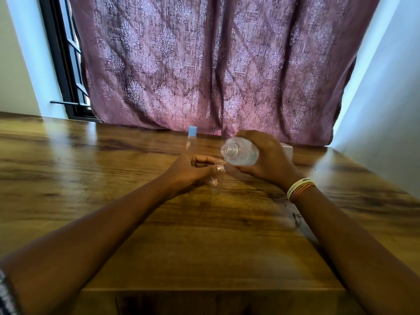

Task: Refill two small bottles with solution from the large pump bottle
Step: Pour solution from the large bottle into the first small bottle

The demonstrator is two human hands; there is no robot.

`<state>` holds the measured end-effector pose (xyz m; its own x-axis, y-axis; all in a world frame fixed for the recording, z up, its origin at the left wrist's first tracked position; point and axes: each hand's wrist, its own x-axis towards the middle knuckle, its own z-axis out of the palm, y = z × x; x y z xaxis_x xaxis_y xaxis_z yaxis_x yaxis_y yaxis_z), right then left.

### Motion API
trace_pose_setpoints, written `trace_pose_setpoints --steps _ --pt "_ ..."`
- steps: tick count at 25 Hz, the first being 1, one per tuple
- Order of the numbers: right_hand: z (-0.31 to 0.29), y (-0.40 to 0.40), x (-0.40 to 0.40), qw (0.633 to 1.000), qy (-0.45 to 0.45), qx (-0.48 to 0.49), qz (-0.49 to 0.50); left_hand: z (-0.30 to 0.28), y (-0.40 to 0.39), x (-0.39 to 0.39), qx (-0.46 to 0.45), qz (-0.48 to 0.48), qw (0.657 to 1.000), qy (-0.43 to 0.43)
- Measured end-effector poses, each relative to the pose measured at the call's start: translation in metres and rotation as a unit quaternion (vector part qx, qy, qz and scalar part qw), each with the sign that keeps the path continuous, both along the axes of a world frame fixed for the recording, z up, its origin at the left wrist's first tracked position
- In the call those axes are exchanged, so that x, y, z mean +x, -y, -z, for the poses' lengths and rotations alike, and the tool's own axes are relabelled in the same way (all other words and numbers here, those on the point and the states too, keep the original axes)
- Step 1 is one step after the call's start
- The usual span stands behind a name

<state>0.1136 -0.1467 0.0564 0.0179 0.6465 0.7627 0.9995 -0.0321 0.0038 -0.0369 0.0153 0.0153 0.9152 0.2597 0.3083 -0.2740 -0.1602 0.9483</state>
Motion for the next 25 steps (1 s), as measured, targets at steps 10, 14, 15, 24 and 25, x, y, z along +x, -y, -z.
trace_pose_setpoints --steps 10,14,15,24,25 --pt "0.006 -0.006 0.013 0.998 0.053 -0.005 0.024 0.001 0.002 -0.002 -0.011 -0.001 1.0 0.002" --pt "0.005 -0.003 0.011 0.997 0.065 -0.018 0.049 -0.001 0.003 -0.003 -0.004 -0.005 1.0 -0.001" --pt "0.004 -0.002 0.009 0.996 0.07 -0.015 0.052 -0.002 0.003 -0.004 0.0 -0.007 1.0 -0.001" --pt "0.001 0.0 0.001 0.992 0.106 0.002 0.067 -0.004 0.005 -0.005 -0.005 -0.018 1.0 -0.02" --pt "0.001 0.0 0.0 0.991 0.112 0.006 0.069 -0.004 0.004 -0.005 0.001 -0.022 1.0 -0.021"
